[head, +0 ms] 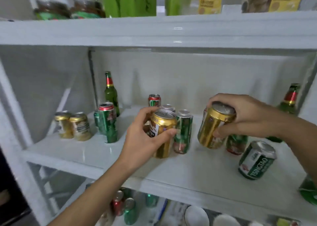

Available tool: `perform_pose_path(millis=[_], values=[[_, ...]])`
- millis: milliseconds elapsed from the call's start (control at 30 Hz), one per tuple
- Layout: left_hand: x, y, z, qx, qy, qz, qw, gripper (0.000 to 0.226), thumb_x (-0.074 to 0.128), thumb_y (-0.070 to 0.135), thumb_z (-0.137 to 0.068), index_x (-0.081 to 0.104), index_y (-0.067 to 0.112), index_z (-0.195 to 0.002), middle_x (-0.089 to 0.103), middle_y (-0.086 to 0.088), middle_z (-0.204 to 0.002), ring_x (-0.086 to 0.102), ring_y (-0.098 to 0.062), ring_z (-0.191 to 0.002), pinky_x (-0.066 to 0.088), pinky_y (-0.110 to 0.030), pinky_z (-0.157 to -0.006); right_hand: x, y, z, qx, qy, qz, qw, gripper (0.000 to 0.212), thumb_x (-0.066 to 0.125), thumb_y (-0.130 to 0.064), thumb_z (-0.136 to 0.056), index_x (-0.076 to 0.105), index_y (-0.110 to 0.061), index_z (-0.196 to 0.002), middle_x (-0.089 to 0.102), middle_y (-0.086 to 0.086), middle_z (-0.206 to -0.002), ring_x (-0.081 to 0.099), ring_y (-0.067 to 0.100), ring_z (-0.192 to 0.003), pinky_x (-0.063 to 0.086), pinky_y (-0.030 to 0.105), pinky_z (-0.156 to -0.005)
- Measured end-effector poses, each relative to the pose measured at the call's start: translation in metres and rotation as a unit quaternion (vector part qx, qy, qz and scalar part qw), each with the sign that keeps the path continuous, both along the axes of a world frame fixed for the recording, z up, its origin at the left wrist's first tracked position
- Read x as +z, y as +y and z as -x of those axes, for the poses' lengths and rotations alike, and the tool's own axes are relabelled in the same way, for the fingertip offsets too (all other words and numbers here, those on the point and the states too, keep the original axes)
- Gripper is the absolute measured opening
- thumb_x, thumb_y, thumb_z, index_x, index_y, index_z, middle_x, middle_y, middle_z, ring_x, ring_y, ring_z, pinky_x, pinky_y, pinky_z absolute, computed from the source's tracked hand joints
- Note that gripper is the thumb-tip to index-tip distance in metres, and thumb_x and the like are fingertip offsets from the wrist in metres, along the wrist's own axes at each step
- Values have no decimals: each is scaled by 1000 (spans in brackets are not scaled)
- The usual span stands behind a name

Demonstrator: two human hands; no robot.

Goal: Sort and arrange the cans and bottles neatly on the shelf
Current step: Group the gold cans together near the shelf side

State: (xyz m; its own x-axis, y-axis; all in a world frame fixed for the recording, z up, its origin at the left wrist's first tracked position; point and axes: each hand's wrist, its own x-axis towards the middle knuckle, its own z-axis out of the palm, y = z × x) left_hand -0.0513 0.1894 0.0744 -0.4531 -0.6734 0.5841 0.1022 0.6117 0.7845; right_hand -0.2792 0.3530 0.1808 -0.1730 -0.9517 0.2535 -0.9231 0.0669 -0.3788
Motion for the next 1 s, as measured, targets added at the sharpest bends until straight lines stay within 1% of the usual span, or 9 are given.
perform_pose_path(millis=[67,200,367,533,633,733,800,933,1000], values=[[-3,-6,-40,38,-2,-2,999,63,92,39,-73,59,34,-127,71,15,-117,70,-6,-106,57,-36,-96,-16,-25,-37,30,-16,29,999,66,92,-44,-59,60,-43,-116,68,-19,-108,67,2,-95,57,31,-81],[-17,-22,-126,112,5,-24,993,64,90,44,-73,58,38,-127,69,15,-123,69,-8,-111,58,-41,-97,-51,-76,-116,101,-89,50,990,76,96,-38,-58,54,-50,-121,67,-20,-114,67,-2,-97,55,22,-81],[-24,-39,-226,201,12,-49,978,62,89,40,-76,56,35,-128,68,20,-119,69,1,-103,55,-20,-88,-72,-141,-198,137,-153,37,978,80,98,-26,-58,52,-47,-119,69,-13,-110,70,3,-95,58,36,-89],[-35,-57,-291,260,26,-71,963,59,90,37,-77,56,33,-125,68,18,-114,67,-1,-103,56,-30,-95,-82,-188,-259,122,-222,77,964,81,98,-15,-57,52,-32,-121,68,-6,-109,68,13,-96,53,31,-80],[-41,-73,-309,271,29,-77,959,60,91,37,-76,56,34,-125,67,24,-111,69,-3,-101,59,-30,-92,-91,-213,-279,110,-256,95,956,76,99,-19,-53,58,-33,-115,70,-6,-108,69,14,-95,58,39,-85],[-46,-95,-314,284,19,-67,956,64,91,38,-74,57,34,-128,67,20,-112,64,3,-104,53,-12,-85,-103,-235,-287,109,-282,106,947,76,98,-21,-51,63,-33,-117,73,-7,-107,70,14,-96,59,45,-90],[-48,-111,-310,277,18,-73,958,66,91,37,-74,57,33,-130,67,19,-114,63,5,-104,52,-10,-83,-111,-248,-289,104,-295,119,942,74,98,-22,-52,64,-35,-117,73,-10,-106,71,12,-96,59,43,-90],[-50,-148,-295,253,5,-78,964,67,91,34,-76,56,34,-133,65,25,-113,61,13,-103,56,-15,-86,-128,-281,-295,85,-306,146,937,60,98,-17,-56,63,-44,-97,73,-15,-97,71,8,-91,59,37,-86],[-49,-171,-285,240,1,-72,968,67,90,33,-77,55,34,-133,66,25,-114,62,12,-104,56,-19,-89,-136,-300,-296,76,-303,153,937,62,97,-17,-57,61,-44,-100,71,-18,-98,69,4,-92,58,30,-83]])
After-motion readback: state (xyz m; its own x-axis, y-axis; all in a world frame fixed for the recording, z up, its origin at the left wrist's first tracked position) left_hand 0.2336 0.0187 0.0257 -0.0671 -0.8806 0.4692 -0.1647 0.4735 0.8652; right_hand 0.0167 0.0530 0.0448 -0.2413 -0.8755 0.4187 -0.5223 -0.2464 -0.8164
